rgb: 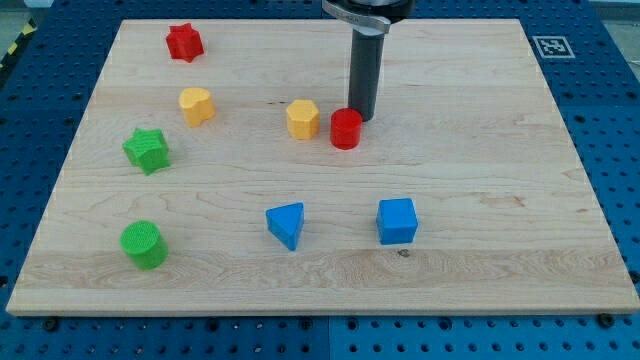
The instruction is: Move your arm towards the blue triangle
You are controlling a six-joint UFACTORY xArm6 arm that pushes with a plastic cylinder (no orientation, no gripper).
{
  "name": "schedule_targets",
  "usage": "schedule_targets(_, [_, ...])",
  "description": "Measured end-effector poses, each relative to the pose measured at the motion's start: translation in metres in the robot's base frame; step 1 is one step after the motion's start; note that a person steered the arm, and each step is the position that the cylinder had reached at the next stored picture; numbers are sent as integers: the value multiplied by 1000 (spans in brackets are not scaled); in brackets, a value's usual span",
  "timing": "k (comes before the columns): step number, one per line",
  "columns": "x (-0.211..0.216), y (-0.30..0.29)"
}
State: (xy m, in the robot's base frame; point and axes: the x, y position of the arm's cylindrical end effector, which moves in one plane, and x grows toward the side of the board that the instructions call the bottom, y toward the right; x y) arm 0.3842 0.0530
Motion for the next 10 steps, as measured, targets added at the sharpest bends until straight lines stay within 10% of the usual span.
schedule_targets(10, [104, 106])
